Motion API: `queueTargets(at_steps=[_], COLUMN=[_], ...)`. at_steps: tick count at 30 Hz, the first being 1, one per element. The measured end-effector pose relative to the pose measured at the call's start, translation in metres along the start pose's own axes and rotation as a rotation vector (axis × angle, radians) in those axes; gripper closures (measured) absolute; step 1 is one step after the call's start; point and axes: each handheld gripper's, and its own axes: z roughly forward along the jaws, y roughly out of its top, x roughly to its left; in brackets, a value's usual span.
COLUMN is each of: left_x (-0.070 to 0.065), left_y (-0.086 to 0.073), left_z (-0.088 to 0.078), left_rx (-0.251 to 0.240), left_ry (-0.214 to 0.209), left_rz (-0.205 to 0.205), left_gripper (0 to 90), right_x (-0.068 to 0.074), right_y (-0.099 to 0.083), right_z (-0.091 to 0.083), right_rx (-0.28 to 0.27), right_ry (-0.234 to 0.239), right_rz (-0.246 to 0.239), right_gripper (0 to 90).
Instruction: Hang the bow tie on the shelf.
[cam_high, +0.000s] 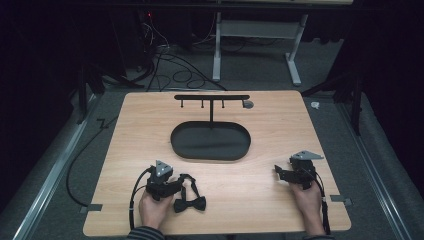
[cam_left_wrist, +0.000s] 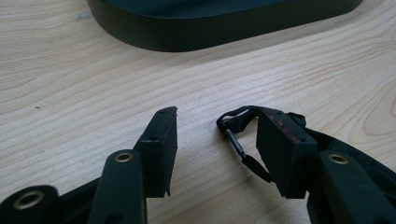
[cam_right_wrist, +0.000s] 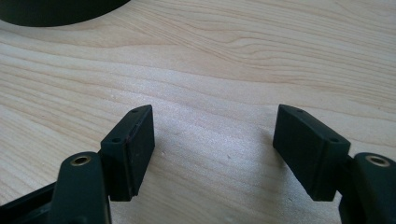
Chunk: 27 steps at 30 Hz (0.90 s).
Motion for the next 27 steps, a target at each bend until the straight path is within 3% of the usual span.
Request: queueTargets(at_steps=[8, 14, 19, 27], left_x=[-0.0039, -0.0057, -0.0068, -0.0068], left_y=[-0.0032, -0.0048, -0.0054, -0.0050], left_z=[0.0064, 0.0059, 0.0057, 0.0061], left_rx=[0.036, 0.032, 0.030, 0.029], left_ry=[0.001, 0.019, 0.010, -0.004], left_rz=[0.031, 0.070, 0.092, 0.085], left_gripper=[58.6, 67.3, 81.1, 86.4], right_x=[0.0000, 0.0000, 0.0001, 0.0001], right_y=[0.0000, 0.0000, -0.0001, 0.0000], right_z=[0.0000, 0.0000, -0.0001, -0.0001], right_rx=[0.000, 0.000, 0.000, 0.000], right_ry=[0.000, 0.000, 0.000, 0.000], right_rz=[0.000, -0.001, 0.000, -0.001], right_gripper=[30.9, 30.8, 30.8, 30.8])
